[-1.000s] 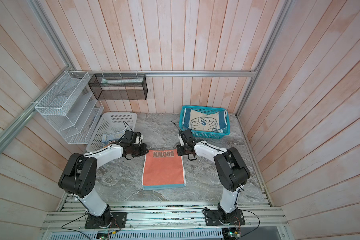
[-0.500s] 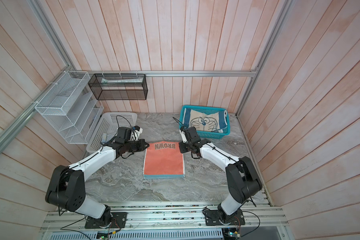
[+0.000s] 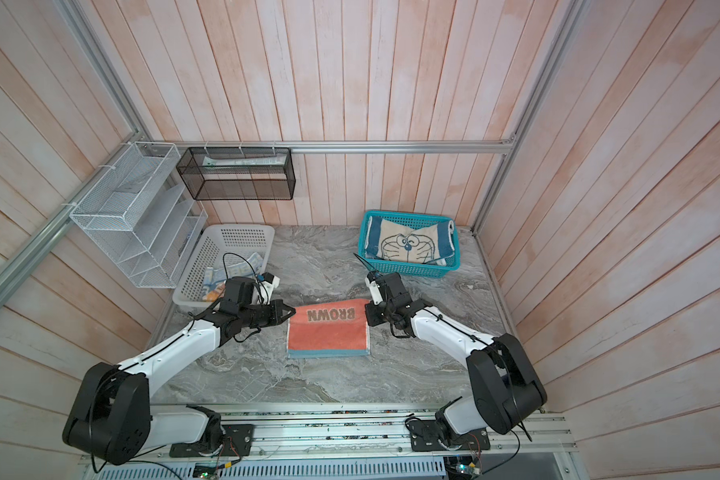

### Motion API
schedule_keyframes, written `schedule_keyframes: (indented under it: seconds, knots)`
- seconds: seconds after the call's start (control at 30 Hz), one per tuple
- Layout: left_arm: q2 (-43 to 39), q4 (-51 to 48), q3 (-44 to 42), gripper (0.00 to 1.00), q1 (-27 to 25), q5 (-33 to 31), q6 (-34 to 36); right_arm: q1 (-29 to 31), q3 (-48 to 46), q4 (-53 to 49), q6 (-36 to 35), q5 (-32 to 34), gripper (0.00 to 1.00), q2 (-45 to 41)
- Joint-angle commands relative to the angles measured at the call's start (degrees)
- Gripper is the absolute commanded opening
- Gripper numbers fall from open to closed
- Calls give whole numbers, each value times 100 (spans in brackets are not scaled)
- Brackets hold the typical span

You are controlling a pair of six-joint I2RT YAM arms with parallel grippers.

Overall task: Fold and stack the towels
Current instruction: 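Fold the far edge over toward the robot with both grippers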

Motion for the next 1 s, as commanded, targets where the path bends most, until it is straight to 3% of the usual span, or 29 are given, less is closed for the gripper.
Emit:
schedule_keyframes:
  seconds: [0.0, 0.07, 0.1, 0.2, 0.3, 0.5, 0.6, 0.73, 0.97]
  knots:
    - [-97, 14, -252, 0, 12, -106, 22, 131, -300, 68, 183, -180, 0, -176]
    - [-137, 131, -462, 0, 0, -48, -51, 250, -579, 166, 270, -320, 1, -280]
    - [-198, 152, -575, 0, -20, -20, -91, 339, -721, 174, 334, -374, 8, -365]
    - [-583, -153, -897, 20, -120, -174, -136, 607, -1095, -3, 650, -527, 32, -818]
    - [-1385, -520, -1372, 34, -152, -417, -298, 712, -1464, -286, 1086, -549, 44, -1604]
    - [-2573, -743, -1895, 49, -121, -816, -999, 578, -1990, -388, 1922, -48, 56, -2870]
    - [-2254, -654, -1812, 49, -102, -798, -1105, 302, -1958, -256, 2019, -245, 58, -2760]
    - [-1428, -298, -1640, 49, -98, -365, -1041, 175, -1635, -117, 1962, -625, 58, -1884]
    - [-671, 372, -1614, 49, -111, -81, -1024, 167, -905, -22, 1547, -1066, 48, -396]
